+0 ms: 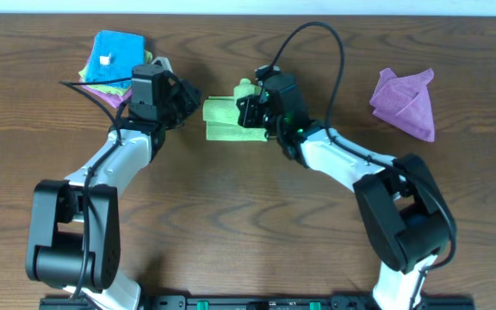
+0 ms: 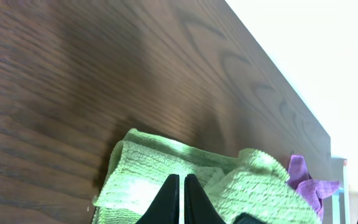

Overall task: Fold the cloth
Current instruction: 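Bring the right gripper's strip end leftward onto the left gripper's end, then release the cloth with the right gripper and retract it right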

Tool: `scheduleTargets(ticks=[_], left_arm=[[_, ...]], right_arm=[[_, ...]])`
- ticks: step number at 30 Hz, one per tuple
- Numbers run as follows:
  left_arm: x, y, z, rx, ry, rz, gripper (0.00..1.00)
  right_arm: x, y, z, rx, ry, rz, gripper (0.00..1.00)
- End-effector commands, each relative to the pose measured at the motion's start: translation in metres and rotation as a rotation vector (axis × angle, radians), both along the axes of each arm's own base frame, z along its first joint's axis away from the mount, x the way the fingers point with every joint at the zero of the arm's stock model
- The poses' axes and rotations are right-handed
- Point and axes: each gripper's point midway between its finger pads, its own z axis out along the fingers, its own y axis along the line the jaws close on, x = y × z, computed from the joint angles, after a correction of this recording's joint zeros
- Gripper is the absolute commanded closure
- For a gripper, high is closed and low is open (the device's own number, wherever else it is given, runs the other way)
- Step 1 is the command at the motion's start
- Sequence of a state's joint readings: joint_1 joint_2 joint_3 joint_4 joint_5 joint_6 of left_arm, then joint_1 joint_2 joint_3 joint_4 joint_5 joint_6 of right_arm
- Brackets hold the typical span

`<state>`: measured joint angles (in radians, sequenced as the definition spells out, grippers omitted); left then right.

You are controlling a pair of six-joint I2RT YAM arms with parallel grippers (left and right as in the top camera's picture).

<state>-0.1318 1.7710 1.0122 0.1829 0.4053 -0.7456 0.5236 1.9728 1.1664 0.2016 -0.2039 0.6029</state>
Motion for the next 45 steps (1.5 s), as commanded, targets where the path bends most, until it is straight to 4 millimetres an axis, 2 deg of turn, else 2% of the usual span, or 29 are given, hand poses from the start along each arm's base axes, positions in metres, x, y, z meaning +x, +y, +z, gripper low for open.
scheduleTargets(ticks=[1, 6, 10, 15, 16, 17, 18, 21, 26, 31, 37, 38, 39, 41, 42, 45], left_arm=[[0.006, 0.002, 0.018, 0.011, -0.050, -0.013, 0.94], [0.003, 0.002, 0.016, 0.010, -0.034, -0.017, 0.94], [0.002, 0.002, 0.014, 0.019, -0.031, -0.022, 0.94], [0.003, 0.012, 0.012, 0.032, -0.024, -0.006, 0.94], [0.003, 0.016, 0.011, 0.034, -0.020, -0.001, 0.94], [0.003, 0.019, 0.010, 0.035, -0.017, 0.005, 0.94], [0.004, 0.022, 0.010, 0.035, -0.015, 0.011, 0.94], [0.005, 0.031, 0.010, 0.038, -0.016, 0.028, 0.94], [0.008, 0.046, 0.010, 0.040, -0.017, 0.058, 0.94], [0.010, 0.058, 0.010, 0.043, -0.018, 0.081, 0.94], [0.010, 0.061, 0.011, 0.026, -0.018, 0.074, 0.94], [0.009, 0.059, 0.011, 0.018, -0.016, 0.065, 0.90], [0.006, 0.054, 0.011, 0.001, -0.011, 0.043, 0.78], [0.003, 0.050, 0.010, -0.016, 0.005, 0.023, 0.73], [-0.001, 0.047, 0.007, -0.030, 0.025, 0.006, 0.67], [-0.011, 0.042, 0.000, -0.048, 0.077, -0.018, 0.48]], right_arm=[[0.000, 0.011, 0.004, -0.029, -0.045, 0.016, 0.99], [0.006, 0.019, 0.000, -0.035, -0.056, 0.016, 0.99], [0.015, 0.033, -0.005, -0.038, -0.039, 0.045, 0.99], [0.012, 0.047, -0.006, -0.063, -0.056, 0.085, 0.99], [0.010, 0.050, -0.009, -0.067, -0.054, 0.089, 0.95], [0.008, 0.051, -0.010, -0.071, -0.054, 0.095, 0.85], [0.007, 0.053, -0.011, -0.073, -0.056, 0.101, 0.68], [-0.001, 0.064, -0.008, -0.076, -0.079, 0.156, 0.48], [-0.010, 0.078, 0.001, -0.014, -0.080, 0.240, 0.44], [-0.004, 0.083, 0.027, 0.036, -0.140, 0.254, 0.46], [0.011, 0.068, 0.050, 0.052, -0.177, 0.216, 0.44], [0.014, 0.063, 0.053, 0.053, -0.179, 0.207, 0.43], [0.019, 0.050, 0.058, 0.045, -0.170, 0.182, 0.36], [0.023, 0.031, 0.063, 0.030, -0.144, 0.152, 0.16], [0.025, 0.013, 0.068, 0.017, -0.114, 0.127, 0.01], [0.019, -0.018, 0.075, -0.030, -0.062, 0.099, 0.01]])
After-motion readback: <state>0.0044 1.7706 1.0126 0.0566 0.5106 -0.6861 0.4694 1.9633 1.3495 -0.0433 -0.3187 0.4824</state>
